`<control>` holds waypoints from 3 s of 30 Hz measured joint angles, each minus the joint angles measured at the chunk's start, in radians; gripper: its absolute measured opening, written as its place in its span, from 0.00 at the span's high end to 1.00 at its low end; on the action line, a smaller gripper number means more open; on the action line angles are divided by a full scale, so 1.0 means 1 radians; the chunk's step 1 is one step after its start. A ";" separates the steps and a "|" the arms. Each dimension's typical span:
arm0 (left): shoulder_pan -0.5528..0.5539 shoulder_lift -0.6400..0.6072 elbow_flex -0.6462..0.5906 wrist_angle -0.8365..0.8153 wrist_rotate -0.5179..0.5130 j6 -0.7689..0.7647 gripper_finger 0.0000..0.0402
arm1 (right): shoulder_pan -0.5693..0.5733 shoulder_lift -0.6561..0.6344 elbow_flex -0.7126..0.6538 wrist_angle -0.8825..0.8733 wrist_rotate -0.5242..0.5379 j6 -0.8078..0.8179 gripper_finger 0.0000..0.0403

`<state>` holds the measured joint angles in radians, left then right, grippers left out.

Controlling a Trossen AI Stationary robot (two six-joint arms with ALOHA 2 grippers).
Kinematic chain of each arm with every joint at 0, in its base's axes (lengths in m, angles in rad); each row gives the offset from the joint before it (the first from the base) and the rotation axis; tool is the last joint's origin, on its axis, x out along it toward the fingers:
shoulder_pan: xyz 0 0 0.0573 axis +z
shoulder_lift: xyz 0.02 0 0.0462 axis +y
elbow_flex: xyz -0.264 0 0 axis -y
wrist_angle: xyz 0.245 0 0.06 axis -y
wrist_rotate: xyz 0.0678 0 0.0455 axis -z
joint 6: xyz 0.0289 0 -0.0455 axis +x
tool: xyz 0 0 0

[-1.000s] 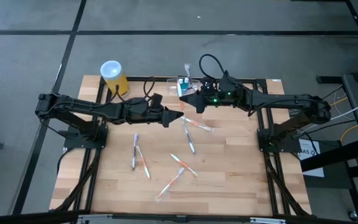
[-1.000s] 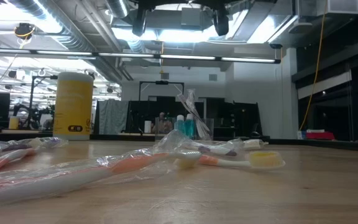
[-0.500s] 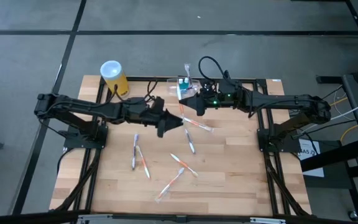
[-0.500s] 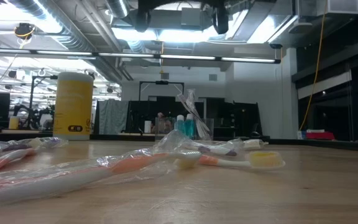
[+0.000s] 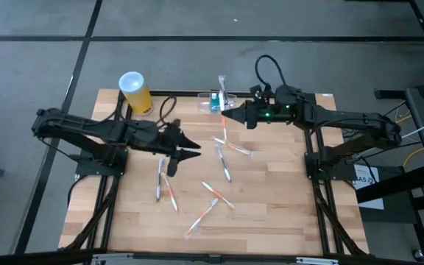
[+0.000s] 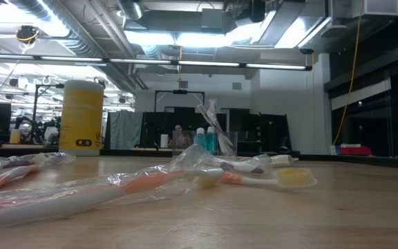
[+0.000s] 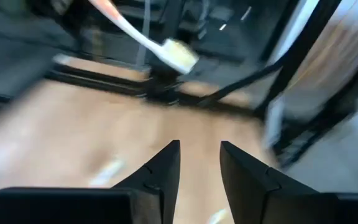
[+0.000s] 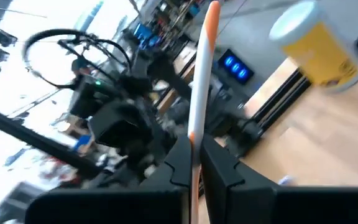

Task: Pick & Place toothbrushing station
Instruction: Put the orange toothbrush into the left section of the transparent organizer

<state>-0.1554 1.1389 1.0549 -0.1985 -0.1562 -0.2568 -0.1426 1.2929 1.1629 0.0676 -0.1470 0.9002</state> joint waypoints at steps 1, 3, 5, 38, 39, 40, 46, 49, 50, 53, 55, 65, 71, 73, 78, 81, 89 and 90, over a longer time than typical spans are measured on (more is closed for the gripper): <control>-0.021 0.005 0.047 -0.090 -0.061 0.080 0.74 | -0.001 0.007 0.000 0.005 -0.023 0.019 0.97; -0.058 0.036 0.144 -0.214 -0.199 0.235 0.75 | -0.003 0.014 0.000 0.003 -0.071 0.057 0.97; -0.087 0.066 0.227 -0.323 -0.344 0.373 0.74 | -0.010 0.015 0.000 0.008 -0.114 0.098 0.97; -0.275 0.352 0.412 0.172 -0.743 1.594 0.65 | 0.029 0.142 0.000 0.524 -0.283 0.506 0.97; -0.274 0.352 0.412 0.186 -0.742 1.602 0.65 | 0.030 0.142 0.000 0.524 -0.282 0.506 0.97; -0.273 0.352 0.412 0.197 -0.742 1.618 0.65 | 0.032 0.141 0.000 0.524 -0.280 0.506 0.97; -0.272 0.352 0.412 0.223 -0.729 1.659 0.65 | 0.037 0.146 0.000 0.524 -0.264 0.506 0.97; -0.268 0.352 0.412 0.223 -0.711 1.659 0.65 | 0.037 0.146 0.000 0.524 -0.258 0.507 0.97; -0.266 0.352 0.412 0.223 -0.705 1.659 0.65 | 0.038 0.146 0.000 0.524 -0.253 0.508 0.97; -0.253 0.352 0.412 0.225 -0.705 1.659 0.65 | 0.038 0.146 0.000 0.531 -0.252 0.510 0.97; -0.242 0.352 0.412 0.225 -0.700 1.654 0.65 | 0.038 0.146 0.000 0.531 -0.248 0.510 0.97; -0.222 0.351 0.412 0.228 -0.651 1.619 0.77 | 0.038 0.146 0.000 0.539 -0.238 0.506 0.97; -0.222 0.350 0.412 0.236 -0.652 1.623 0.92 | 0.035 0.146 0.000 0.535 -0.232 0.499 0.97; -0.222 0.349 0.412 0.237 -0.662 1.621 0.96 | 0.032 0.146 -0.002 0.532 -0.230 0.500 0.97; -0.216 0.349 0.412 0.276 -0.695 1.608 0.97 | 0.031 0.147 -0.002 0.542 -0.217 0.504 0.97; -0.216 0.351 0.412 0.342 -0.715 1.614 0.97 | 0.031 0.147 -0.002 0.561 -0.205 0.487 0.97; -0.235 0.351 0.413 0.383 -0.790 1.599 0.98 | -0.004 0.147 -0.001 0.592 -0.155 0.400 0.77; -0.236 0.351 0.413 0.387 -0.799 1.600 0.98 | -0.010 0.147 -0.001 0.592 -0.145 0.391 0.75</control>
<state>-0.3914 1.4895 1.4677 0.1888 -0.9555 1.3430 -0.1531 1.4399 1.1618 0.6600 -0.2921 1.2909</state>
